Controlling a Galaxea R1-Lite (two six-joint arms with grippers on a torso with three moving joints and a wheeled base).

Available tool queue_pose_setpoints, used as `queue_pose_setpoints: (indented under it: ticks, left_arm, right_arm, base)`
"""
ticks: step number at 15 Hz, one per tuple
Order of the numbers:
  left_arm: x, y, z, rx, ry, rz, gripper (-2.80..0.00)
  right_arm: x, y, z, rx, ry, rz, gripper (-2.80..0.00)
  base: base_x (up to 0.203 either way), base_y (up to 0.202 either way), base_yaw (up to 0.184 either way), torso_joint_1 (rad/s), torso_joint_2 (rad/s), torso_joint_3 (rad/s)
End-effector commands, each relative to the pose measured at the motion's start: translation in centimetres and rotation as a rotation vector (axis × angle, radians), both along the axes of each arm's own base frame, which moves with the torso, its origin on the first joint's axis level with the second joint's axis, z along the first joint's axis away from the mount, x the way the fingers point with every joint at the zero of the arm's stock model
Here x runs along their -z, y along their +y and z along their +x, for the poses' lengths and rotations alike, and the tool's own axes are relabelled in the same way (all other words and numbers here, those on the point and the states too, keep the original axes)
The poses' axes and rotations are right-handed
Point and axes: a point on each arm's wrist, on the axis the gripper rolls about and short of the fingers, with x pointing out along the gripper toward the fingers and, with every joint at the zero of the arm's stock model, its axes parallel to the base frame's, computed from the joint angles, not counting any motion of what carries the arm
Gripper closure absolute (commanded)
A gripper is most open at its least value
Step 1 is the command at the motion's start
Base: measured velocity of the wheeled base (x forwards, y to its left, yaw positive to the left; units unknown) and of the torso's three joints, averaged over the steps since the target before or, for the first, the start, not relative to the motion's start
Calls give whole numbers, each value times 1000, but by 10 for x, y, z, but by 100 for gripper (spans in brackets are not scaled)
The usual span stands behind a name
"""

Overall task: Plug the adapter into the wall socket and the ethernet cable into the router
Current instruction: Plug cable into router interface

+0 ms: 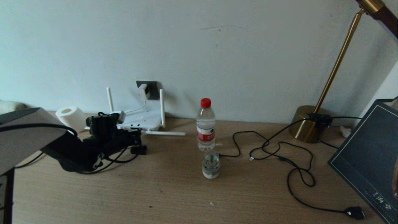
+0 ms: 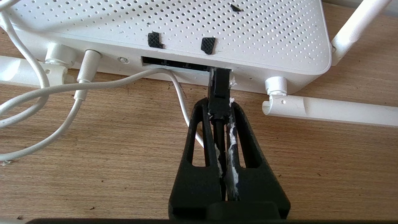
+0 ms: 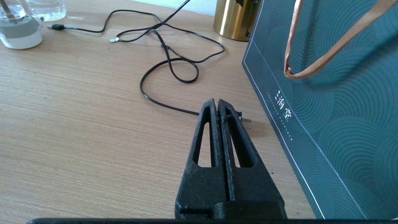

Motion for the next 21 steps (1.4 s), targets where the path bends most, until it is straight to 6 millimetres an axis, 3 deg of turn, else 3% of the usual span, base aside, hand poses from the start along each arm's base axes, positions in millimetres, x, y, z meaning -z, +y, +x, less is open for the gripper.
queue_pose_setpoints:
  ticks: [1, 21]
  left_arm:
    - [1, 0, 1, 0, -4, -1, 0]
    - [7, -2, 12, 5, -12, -1, 0]
  right_arm:
    - [0, 0, 0, -1, 1, -1, 0]
    - [0, 0, 0, -1, 1, -1, 0]
  base:
    - [0, 0, 0, 0, 0, 0]
    - [0, 0, 0, 0, 0, 0]
